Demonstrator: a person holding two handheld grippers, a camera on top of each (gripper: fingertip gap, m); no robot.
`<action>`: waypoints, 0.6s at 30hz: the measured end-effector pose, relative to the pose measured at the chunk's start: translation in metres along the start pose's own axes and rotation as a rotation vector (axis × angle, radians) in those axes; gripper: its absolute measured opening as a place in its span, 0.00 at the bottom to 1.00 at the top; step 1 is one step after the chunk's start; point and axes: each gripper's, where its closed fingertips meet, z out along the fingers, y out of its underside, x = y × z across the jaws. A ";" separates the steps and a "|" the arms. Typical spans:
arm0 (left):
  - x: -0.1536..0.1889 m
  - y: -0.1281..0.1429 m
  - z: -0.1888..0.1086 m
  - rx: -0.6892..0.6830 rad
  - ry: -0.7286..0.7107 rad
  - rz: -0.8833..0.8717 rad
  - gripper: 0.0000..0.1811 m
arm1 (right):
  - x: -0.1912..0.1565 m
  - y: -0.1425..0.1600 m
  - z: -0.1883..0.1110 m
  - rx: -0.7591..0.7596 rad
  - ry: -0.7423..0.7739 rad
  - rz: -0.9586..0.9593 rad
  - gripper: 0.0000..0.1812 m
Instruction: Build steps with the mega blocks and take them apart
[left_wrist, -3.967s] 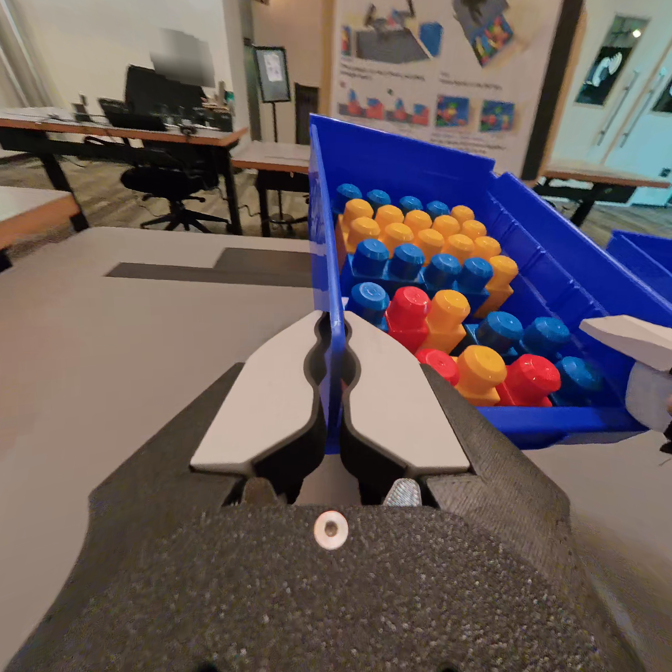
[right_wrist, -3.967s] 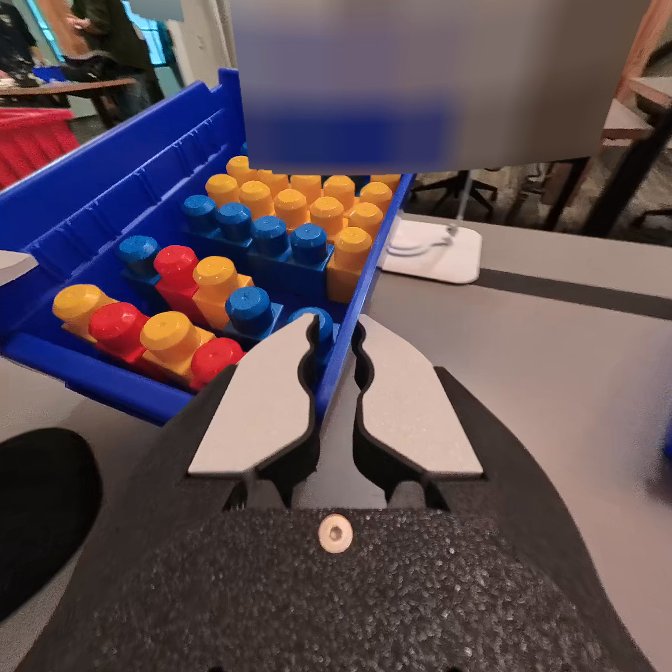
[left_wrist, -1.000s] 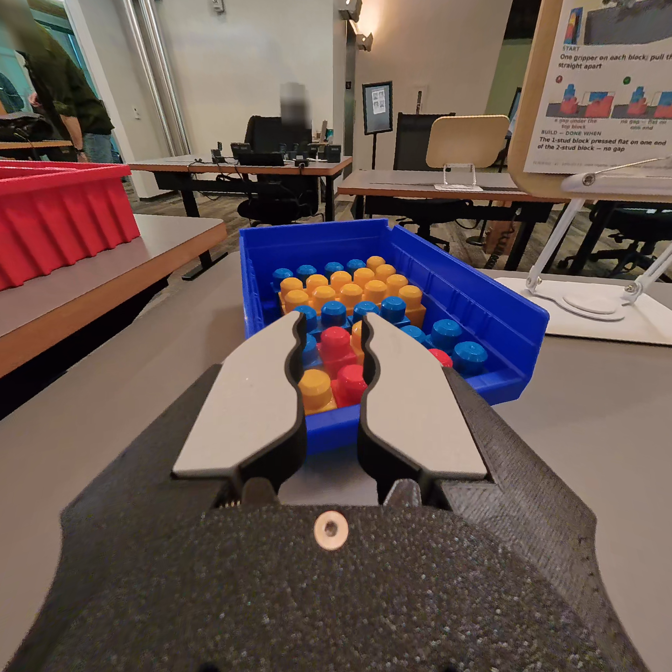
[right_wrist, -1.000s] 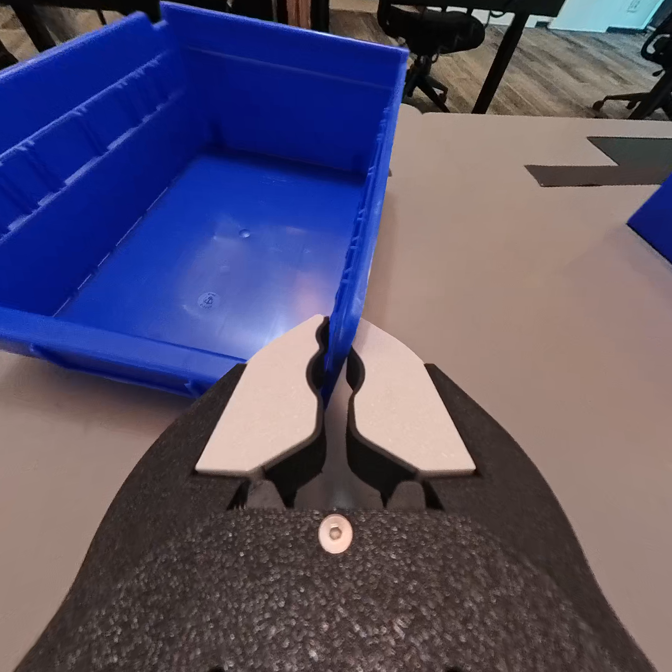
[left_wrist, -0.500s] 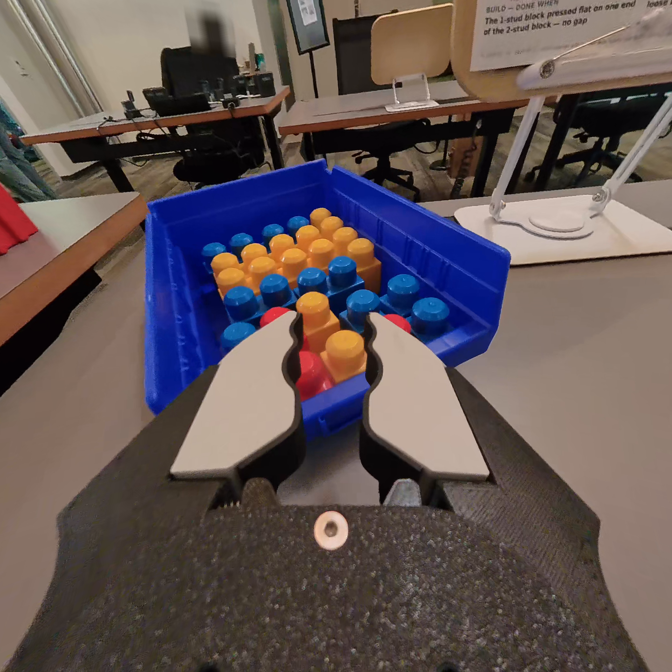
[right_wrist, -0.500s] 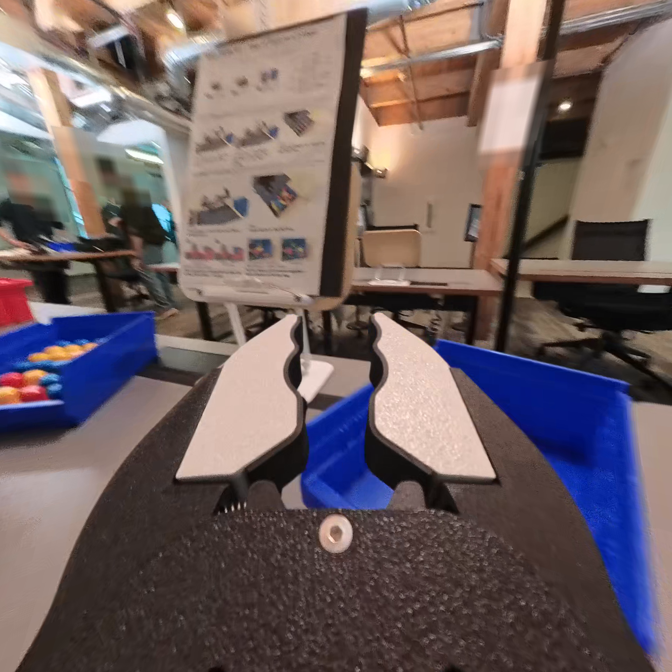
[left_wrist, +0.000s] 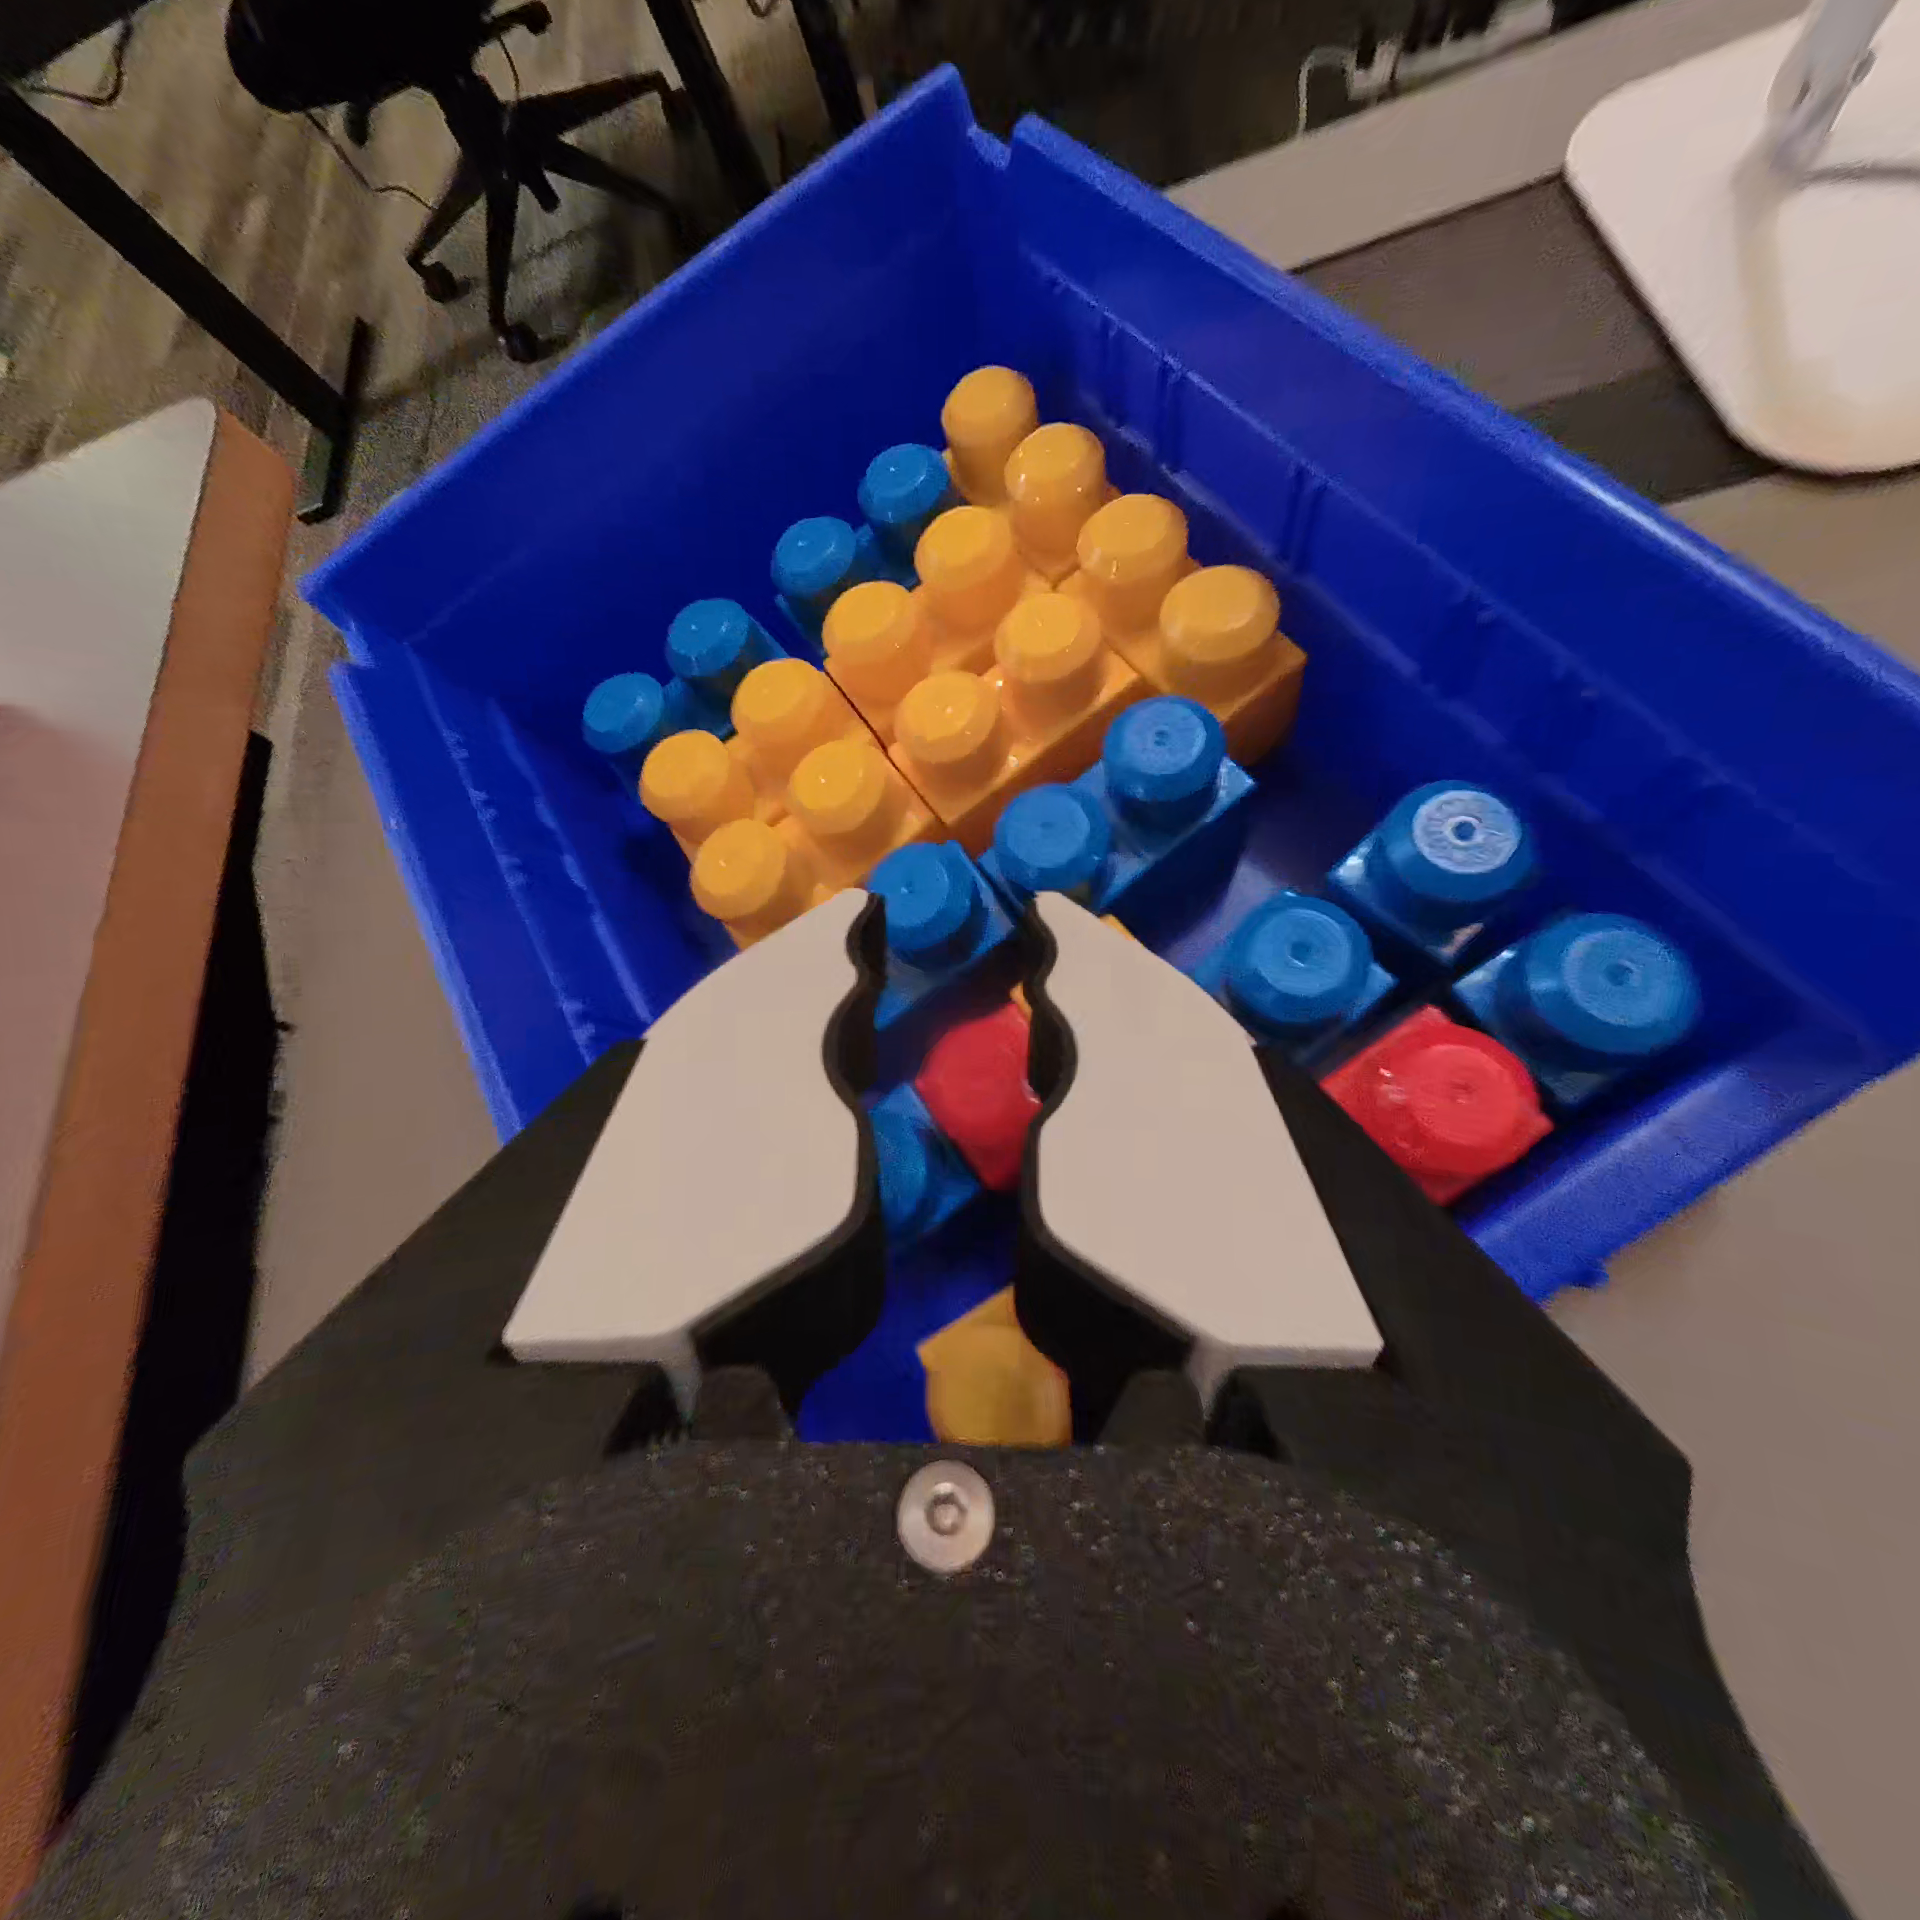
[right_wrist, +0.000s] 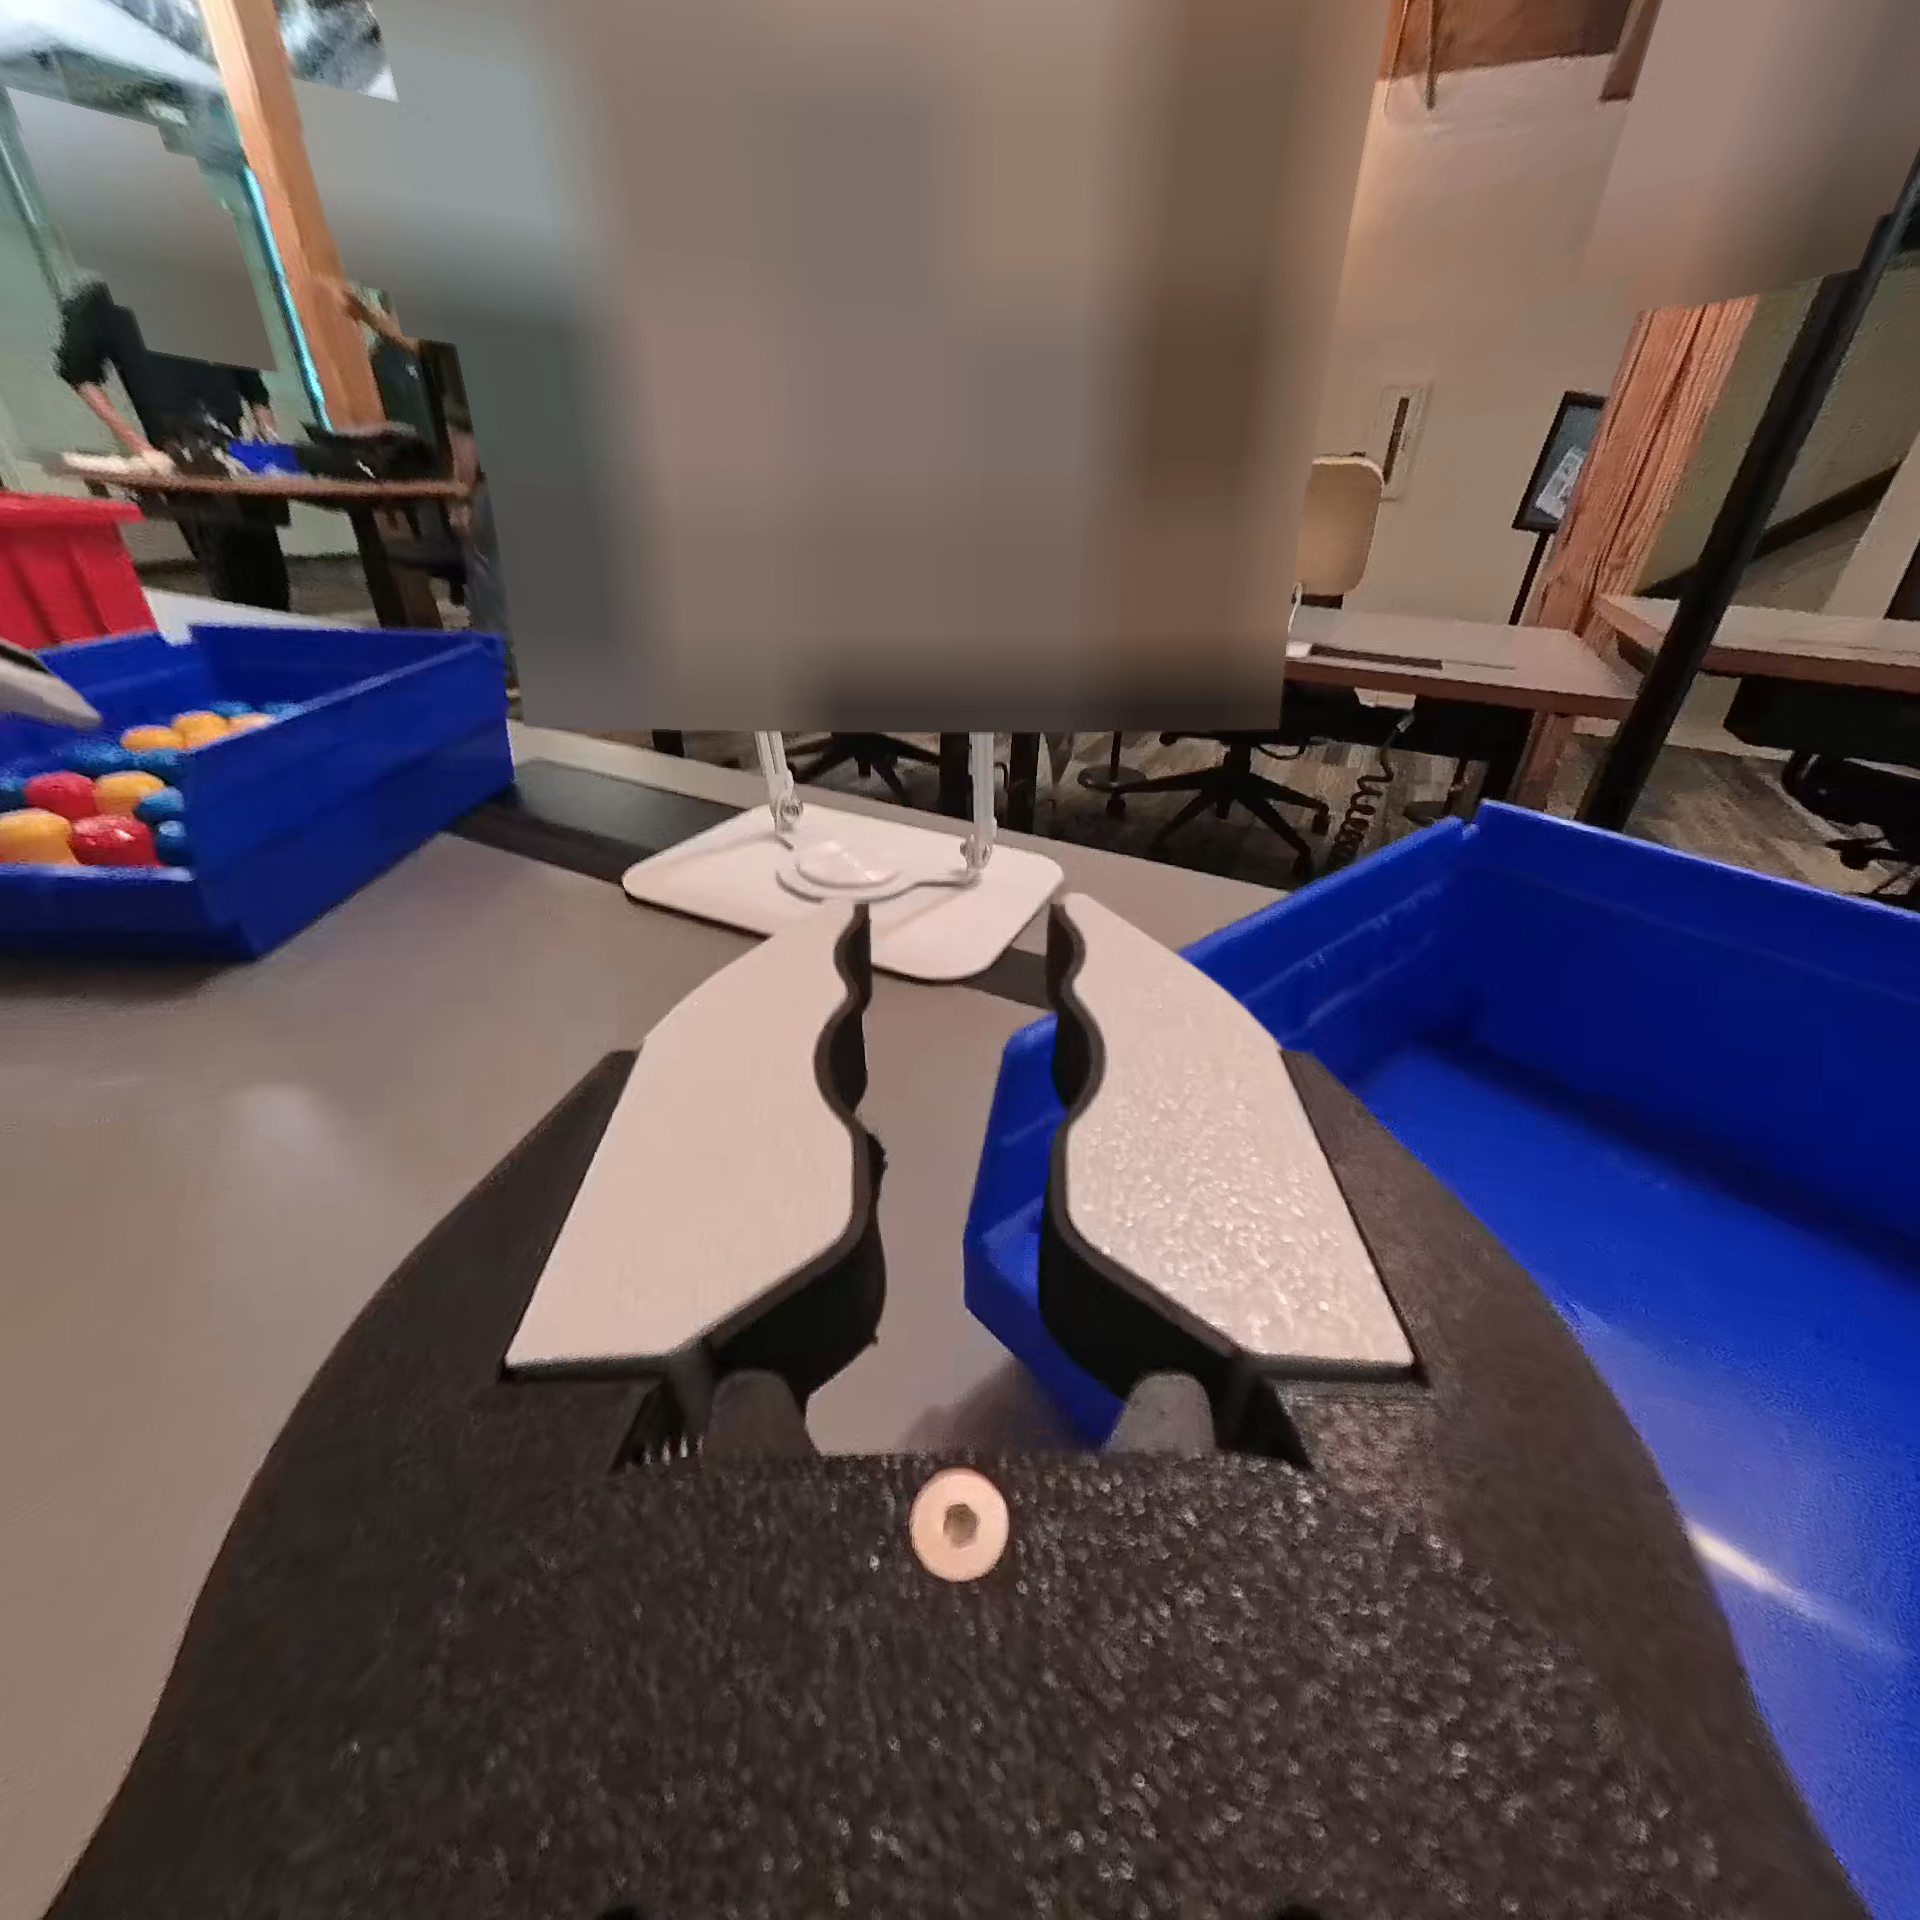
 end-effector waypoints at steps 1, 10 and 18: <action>-0.005 -0.001 0.004 -0.034 -0.007 0.041 0.13 | 0.001 0.003 0.000 -0.019 0.006 -0.005 0.17; -0.015 0.018 0.040 -0.361 0.077 0.161 0.16 | 0.009 0.010 0.000 -0.066 0.045 -0.009 0.16; -0.015 0.022 0.055 -0.419 0.082 0.193 0.17 | 0.010 0.011 0.000 -0.069 0.047 0.006 0.16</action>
